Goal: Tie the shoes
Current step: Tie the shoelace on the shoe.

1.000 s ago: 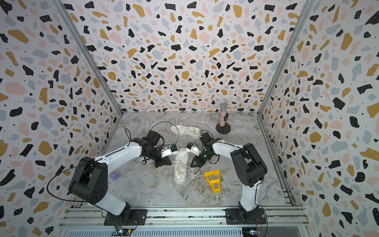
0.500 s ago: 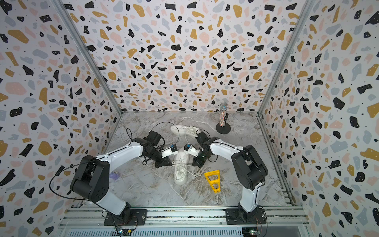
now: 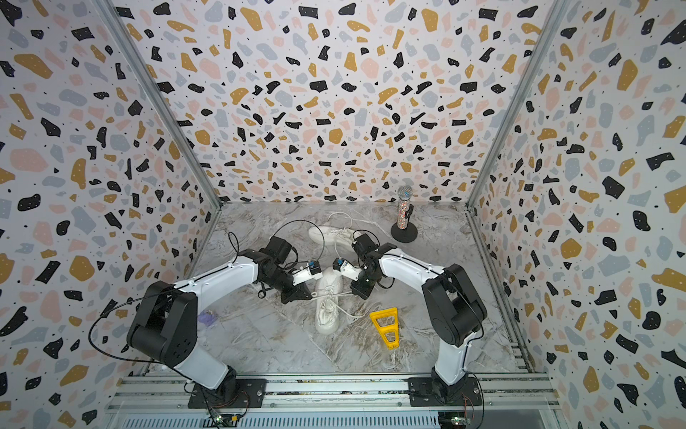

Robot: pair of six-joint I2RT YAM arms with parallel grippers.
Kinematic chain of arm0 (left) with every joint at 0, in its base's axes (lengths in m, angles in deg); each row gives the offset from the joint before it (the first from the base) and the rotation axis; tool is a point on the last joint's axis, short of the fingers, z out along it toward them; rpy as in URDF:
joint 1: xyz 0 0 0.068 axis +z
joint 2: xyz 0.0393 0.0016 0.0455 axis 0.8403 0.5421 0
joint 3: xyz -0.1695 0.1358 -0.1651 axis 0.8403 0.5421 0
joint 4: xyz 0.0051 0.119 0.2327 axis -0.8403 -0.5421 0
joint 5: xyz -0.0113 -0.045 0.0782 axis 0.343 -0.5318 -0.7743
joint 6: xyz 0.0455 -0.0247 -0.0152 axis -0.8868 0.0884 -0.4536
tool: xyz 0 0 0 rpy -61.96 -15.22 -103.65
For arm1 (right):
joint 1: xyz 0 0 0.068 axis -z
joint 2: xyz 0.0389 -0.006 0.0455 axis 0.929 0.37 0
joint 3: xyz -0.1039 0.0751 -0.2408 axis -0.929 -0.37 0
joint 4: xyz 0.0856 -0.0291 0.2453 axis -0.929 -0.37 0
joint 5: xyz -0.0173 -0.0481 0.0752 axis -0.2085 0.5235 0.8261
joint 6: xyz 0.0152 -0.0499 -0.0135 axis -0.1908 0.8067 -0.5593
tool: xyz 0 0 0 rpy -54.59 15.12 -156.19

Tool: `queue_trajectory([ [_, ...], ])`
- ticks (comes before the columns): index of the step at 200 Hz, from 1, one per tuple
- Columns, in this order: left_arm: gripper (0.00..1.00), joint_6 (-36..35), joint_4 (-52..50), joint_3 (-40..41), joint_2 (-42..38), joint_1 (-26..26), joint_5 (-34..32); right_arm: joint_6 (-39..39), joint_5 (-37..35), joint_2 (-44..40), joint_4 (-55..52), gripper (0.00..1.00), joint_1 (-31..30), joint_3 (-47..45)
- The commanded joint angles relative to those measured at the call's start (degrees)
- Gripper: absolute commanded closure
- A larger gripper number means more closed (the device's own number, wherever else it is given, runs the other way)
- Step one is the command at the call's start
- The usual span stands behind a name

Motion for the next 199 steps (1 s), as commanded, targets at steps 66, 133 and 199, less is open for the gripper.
queue_trajectory([
  [66, 1.0, 1.8, -2.8, -0.2, -0.3, 1.3, 0.3, 0.0, 18.9, 4.3, -3.9, 0.94, 2.5, 6.1],
  [133, 1.0, 1.9, -2.5, -0.1, 0.0, 1.3, 0.9, -4.3, 28.9, 6.3, -3.9, 0.65, 7.5, 6.0],
  [199, 1.0, 2.3, -2.4, -0.4, -0.3, 1.3, 1.1, -8.5, 34.4, 7.6, 0.5, 0.41, 7.2, 3.5],
])
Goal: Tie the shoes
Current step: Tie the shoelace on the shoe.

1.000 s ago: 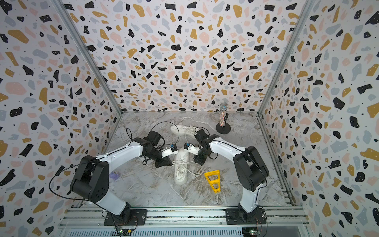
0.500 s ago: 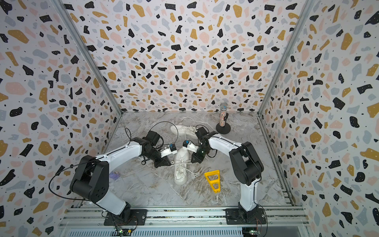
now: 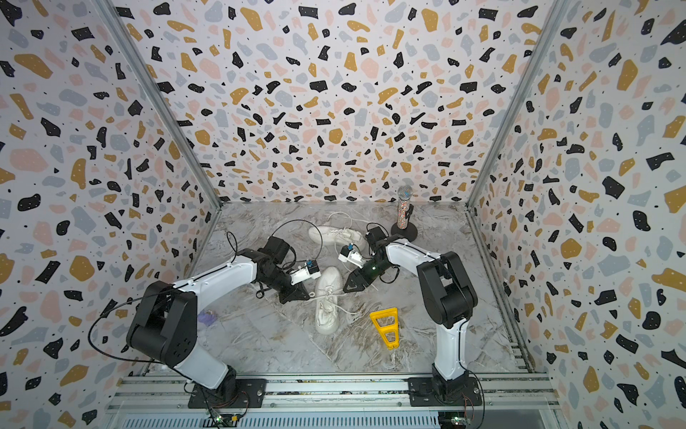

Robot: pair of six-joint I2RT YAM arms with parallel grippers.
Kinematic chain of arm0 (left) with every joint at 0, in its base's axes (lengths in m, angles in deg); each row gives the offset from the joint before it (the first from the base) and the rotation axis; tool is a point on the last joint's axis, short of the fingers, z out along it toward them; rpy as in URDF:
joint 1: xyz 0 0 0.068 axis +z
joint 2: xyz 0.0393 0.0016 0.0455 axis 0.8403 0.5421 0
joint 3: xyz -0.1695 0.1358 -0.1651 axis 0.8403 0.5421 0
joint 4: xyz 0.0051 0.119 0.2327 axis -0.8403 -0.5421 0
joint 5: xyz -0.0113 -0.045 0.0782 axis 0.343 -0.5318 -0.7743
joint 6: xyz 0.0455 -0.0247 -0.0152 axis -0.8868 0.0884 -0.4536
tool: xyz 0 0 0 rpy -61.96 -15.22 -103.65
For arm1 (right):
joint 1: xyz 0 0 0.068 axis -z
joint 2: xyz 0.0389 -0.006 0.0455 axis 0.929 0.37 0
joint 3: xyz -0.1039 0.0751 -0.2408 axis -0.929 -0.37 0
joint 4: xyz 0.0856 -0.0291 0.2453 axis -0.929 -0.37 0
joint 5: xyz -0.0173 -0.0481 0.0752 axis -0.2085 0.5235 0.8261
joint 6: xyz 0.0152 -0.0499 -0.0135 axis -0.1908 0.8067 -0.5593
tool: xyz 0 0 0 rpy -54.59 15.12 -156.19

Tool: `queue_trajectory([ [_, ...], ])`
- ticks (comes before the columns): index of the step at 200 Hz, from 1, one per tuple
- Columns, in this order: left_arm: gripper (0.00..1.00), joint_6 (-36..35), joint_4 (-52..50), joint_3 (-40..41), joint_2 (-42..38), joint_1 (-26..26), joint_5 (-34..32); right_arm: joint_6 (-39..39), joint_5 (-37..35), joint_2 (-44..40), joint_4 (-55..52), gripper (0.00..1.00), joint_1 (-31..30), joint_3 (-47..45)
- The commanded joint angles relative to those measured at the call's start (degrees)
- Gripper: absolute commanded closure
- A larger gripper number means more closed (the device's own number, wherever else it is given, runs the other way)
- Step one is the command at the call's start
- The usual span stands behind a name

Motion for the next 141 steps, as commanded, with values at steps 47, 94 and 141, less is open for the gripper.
queue_trajectory([
  [47, 1.0, 0.4, -1.4, -0.5, -0.3, 0.4, 1.1, 0.4, 4.6, 2.2, 0.4, 0.41, -1.9, -0.2],
  [94, 1.0, 0.3, -1.4, -0.4, -0.3, 0.4, 1.4, 1.3, 6.8, 3.1, 1.3, 0.47, -2.3, -0.5],
  [141, 1.0, 0.3, -1.4, -0.5, 0.0, 0.3, 1.3, 2.2, 7.4, 3.1, 0.6, 0.72, -2.4, -0.5],
])
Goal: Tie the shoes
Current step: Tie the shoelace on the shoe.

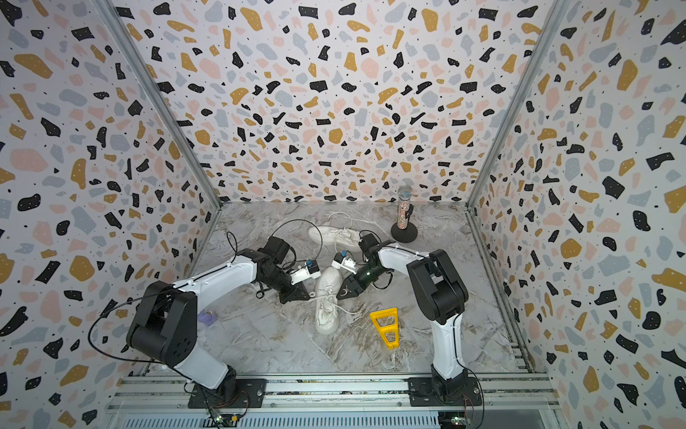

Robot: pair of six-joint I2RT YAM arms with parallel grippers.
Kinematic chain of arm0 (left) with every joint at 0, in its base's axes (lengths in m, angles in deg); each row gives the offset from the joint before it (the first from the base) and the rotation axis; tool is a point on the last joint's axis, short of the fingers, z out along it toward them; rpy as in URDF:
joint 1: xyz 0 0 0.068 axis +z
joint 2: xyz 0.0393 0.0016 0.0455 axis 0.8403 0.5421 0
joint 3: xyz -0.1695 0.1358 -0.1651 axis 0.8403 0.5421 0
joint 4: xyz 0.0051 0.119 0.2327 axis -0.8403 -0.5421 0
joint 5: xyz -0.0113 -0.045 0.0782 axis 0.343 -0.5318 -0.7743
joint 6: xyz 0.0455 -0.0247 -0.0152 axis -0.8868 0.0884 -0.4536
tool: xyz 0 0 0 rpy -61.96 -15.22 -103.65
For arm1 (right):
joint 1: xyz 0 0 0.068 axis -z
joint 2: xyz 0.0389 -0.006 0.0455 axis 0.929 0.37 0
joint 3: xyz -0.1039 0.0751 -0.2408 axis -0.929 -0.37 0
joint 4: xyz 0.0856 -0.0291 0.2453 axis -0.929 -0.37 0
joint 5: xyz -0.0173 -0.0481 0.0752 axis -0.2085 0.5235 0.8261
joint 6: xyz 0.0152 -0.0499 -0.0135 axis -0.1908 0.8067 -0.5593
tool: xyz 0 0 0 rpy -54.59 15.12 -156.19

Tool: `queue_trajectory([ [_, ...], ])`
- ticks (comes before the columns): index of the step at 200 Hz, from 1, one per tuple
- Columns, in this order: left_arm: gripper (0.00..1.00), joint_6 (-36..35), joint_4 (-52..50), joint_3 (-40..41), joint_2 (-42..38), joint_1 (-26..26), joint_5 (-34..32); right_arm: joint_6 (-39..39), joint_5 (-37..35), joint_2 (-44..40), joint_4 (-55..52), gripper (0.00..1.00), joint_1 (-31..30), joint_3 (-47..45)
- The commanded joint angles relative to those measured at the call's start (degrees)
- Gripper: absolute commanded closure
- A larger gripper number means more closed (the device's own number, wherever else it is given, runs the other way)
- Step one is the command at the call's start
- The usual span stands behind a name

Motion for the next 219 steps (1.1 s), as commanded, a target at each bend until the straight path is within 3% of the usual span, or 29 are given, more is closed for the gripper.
queue_trajectory([
  [1, 1.0, -0.1, -1.4, -0.5, 0.0, 0.4, 0.8, 0.9, 1.3, -0.8, -1.0, 0.73, -0.2, -0.3],
  [30, 1.0, -0.1, -1.4, -0.2, -0.5, 0.3, 0.6, 1.4, 0.1, -1.6, -2.5, 0.91, -0.1, -0.1],
  [66, 1.0, -1.4, -2.3, 0.0, -1.6, 0.3, -1.5, 1.1, -6.5, -3.7, -6.5, 1.0, -0.1, 1.2],
  [155, 1.0, -3.0, -4.2, -0.8, -1.9, 0.6, -4.1, 2.6, -32.8, -9.6, -11.8, 1.0, -3.0, 3.2],
  [219, 1.0, -3.9, -4.3, -0.4, -1.4, 0.6, -5.7, 6.5, -41.1, -7.0, -15.1, 1.0, -5.2, 8.5],
])
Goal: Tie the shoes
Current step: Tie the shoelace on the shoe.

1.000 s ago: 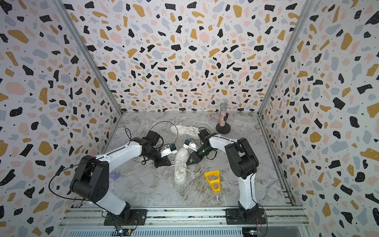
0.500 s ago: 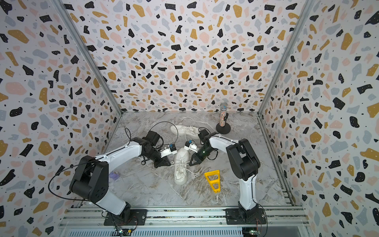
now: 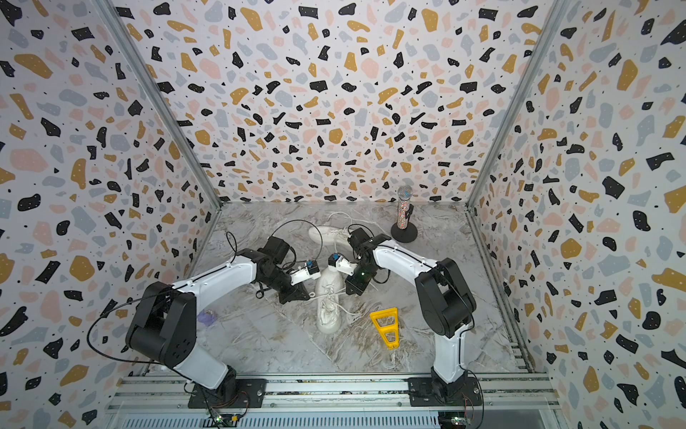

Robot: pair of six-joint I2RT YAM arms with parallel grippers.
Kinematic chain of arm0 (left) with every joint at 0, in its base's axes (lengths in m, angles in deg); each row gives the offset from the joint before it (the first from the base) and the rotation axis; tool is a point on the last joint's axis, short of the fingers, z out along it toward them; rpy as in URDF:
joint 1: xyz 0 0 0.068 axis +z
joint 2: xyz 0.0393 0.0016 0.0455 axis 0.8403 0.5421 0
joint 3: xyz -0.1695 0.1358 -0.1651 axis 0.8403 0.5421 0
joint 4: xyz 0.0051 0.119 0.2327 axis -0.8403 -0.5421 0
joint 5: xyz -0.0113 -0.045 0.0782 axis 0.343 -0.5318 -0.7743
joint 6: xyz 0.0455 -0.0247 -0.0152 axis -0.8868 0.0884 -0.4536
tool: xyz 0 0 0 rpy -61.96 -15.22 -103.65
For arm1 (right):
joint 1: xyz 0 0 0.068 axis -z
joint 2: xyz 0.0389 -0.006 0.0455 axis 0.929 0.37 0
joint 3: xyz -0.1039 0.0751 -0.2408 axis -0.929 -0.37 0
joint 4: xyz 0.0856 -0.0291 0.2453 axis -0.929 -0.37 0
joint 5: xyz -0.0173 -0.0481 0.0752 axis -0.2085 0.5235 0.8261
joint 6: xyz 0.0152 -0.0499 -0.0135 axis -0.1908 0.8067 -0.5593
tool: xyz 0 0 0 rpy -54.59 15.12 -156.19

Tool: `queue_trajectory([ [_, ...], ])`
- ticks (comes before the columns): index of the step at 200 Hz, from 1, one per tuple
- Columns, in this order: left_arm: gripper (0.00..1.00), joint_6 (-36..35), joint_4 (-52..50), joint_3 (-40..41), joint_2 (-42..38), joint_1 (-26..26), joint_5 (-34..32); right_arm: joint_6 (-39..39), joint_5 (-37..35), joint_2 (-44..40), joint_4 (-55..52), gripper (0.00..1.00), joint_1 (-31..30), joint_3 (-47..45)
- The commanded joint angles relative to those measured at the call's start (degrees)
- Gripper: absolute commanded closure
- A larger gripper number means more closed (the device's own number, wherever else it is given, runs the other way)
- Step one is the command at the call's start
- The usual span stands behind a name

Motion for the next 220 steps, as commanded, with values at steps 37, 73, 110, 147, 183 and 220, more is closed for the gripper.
queue_trajectory([
  [37, 1.0, -3.3, -4.4, 0.2, -1.0, 0.5, -6.9, 6.2, -12.1, 0.7, -4.7, 1.0, -0.3, 2.7],
  [73, 1.0, -3.6, -4.5, 0.3, -0.6, 0.6, -7.0, 7.4, -9.6, 0.6, -5.1, 1.0, -0.4, 2.8],
  [110, 1.0, -3.6, -4.5, 0.4, 0.4, 0.7, -6.8, 5.5, -8.2, 1.9, -4.5, 1.0, -0.4, 3.5],
  [147, 1.0, -3.5, -4.5, 0.9, 0.3, 0.7, -6.4, 4.2, -9.9, 2.1, -2.1, 1.0, -0.4, 1.9],
  [183, 1.0, -3.6, -4.0, 1.4, 0.3, 0.6, -8.0, 4.9, -12.8, 3.1, -1.0, 1.0, -0.4, 0.2],
  [220, 1.0, -4.1, -4.1, 2.0, 0.4, 0.6, -9.5, 6.0, -13.5, 3.0, -0.5, 1.0, -0.1, -1.2],
])
